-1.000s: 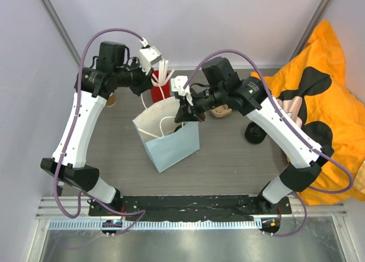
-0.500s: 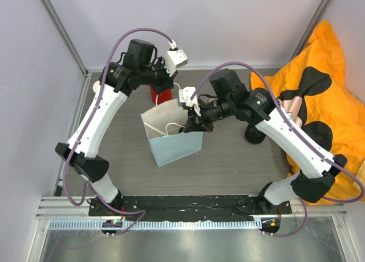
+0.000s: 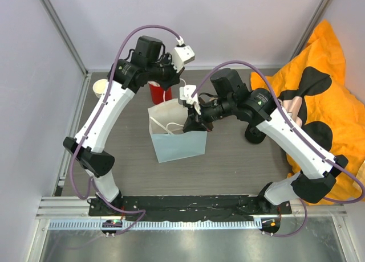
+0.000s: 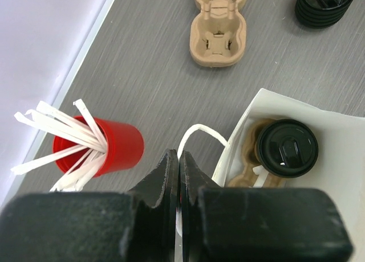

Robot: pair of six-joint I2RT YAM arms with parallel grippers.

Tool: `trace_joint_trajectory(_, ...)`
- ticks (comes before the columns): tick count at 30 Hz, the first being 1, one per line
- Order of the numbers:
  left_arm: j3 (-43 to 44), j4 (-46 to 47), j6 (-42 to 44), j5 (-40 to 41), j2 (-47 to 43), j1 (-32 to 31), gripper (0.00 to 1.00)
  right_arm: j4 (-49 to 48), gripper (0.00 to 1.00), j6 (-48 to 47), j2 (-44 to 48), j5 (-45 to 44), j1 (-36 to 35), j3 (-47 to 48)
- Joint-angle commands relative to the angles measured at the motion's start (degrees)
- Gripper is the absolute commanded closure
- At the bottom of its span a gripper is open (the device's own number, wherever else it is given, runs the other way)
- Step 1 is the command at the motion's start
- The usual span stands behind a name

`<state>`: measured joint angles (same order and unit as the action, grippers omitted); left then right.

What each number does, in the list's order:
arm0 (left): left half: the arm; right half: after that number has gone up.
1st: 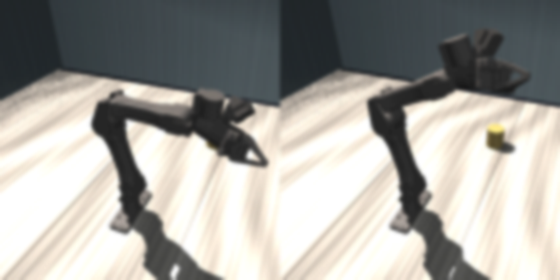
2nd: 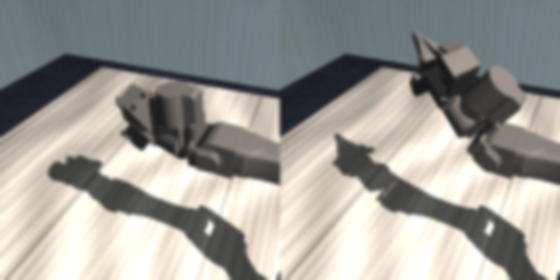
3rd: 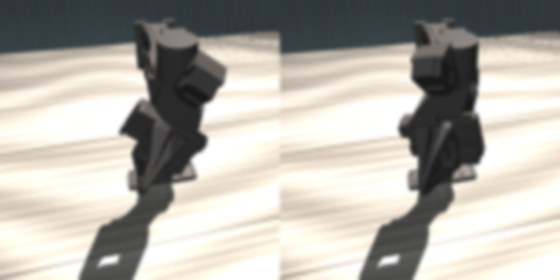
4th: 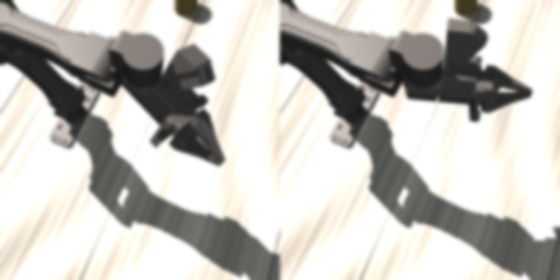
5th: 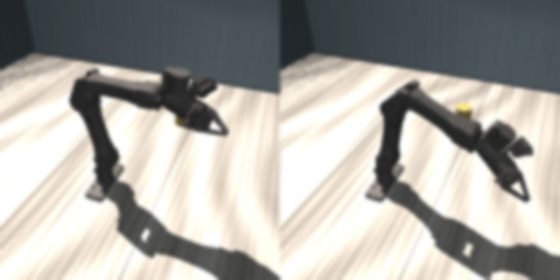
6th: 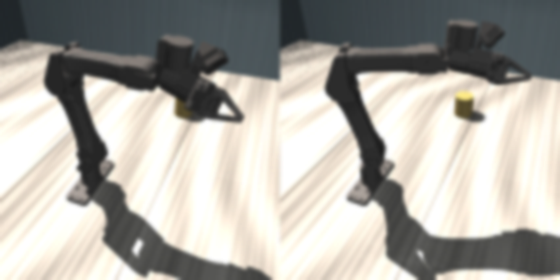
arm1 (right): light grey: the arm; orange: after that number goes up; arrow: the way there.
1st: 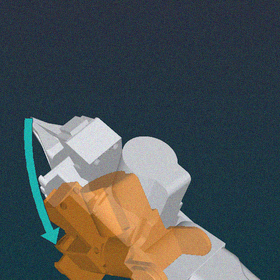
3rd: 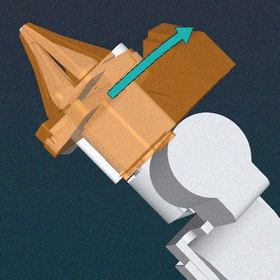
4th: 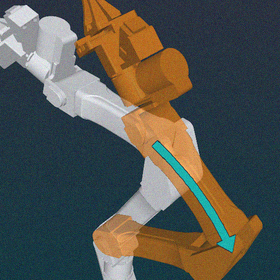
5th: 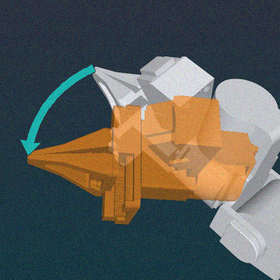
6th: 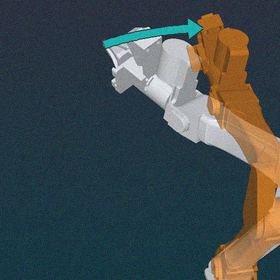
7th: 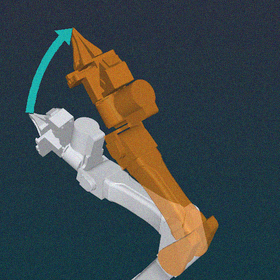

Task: Pack the takeout coffee

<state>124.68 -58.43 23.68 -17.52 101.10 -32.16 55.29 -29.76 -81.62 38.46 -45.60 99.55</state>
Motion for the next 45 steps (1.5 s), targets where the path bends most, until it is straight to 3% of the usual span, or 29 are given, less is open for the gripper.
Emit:
trace_joint_trajectory(1, 2.9, 3.4, -0.9, 0.6, 0.5, -1.1, 0.98, -1.8, 0.99, 0.8, 2.3, 0.9, -0.2, 1.1)
trace_joint_trajectory(17, 5.1, 3.6, -1.4, 2.0, 2.5, -3.5, 0.9, -2.5, 0.96, 1.4, 1.9, 0.6, -0.6, 1.1)
trace_joint_trajectory(18, 4.8, 3.5, -1.4, 2.2, 2.3, -3.5, 0.87, -2.5, 0.88, 1.1, 2.3, 0.0, -0.6, 0.4)
trace_joint_trajectory(20, 4.0, 3.5, -0.9, 3.3, 2.0, -3.5, 0.68, -2.5, 0.78, 0.8, 2.6, -0.6, -0.6, -0.1)
trace_joint_trajectory(21, 3.9, 3.4, -0.6, 3.6, 1.6, -3.5, 0.53, -2.3, 0.68, 0.6, 3.0, -1.4, -0.6, -0.3)
trace_joint_trajectory(23, 4.0, 3.3, -0.5, 4.7, 1.0, -3.5, 0.45, -1.6, 0.54, 0.0, 3.3, -2.5, -0.6, 0.7)
trace_joint_trajectory(25, 4.5, 3.2, -0.3, 5.3, -0.1, -3.5, 0.26, -0.4, 0.44, -0.7, 3.7, -4.9, -0.4, 2.2)
trace_joint_trajectory(27, 5.6, 3.0, 0.0, 6.7, -1.1, -3.4, 0.1, 1.1, 0.24, -1.4, 3.8, -6.1, -0.1, 5.2)
trace_joint_trajectory(28, 6.0, 2.5, 0.0, 7.1, -2.2, -3.4, 0.06, 1.7, 0.21, -1.6, 4.0, -7.6, 0.1, 6.3)
trace_joint_trajectory(29, 6.4, 2.4, 0.1, 8.2, -2.9, -3.4, 0.03, 2.4, 0.05, -2.0, 4.1, -8.3, 0.4, 8.7)
trace_joint_trajectory(30, 6.4, 2.4, 0.1, 8.9, -3.7, -3.3, 0.0, 3.2, 0.03, -2.1, 4.4, -9.0, 0.7, 9.7)
trace_joint_trajectory(37, 3.3, 2.8, -1.9, 12.2, -13.1, 0.7, 0.0, 1.8, 0.0, -0.4, 7.9, -19.6, 4.6, 12.9)
trace_joint_trajectory(41, -3.3, 4.0, -6.3, 14.5, -20.4, 6.3, 0.01, -2.1, 0.0, 2.9, 13.5, -26.5, 8.2, 6.8)
trace_joint_trajectory(44, -10.1, 5.8, -9.0, 14.3, -25.0, 10.5, 0.0, -7.3, 0.0, 6.1, 17.7, -29.7, 14.7, 1.3)
trace_joint_trajectory(45, -12.1, 7.1, -9.1, 14.1, -28.6, 11.3, 0.0, -11.3, 0.0, 7.5, 18.9, -34.8, 16.2, -0.4)
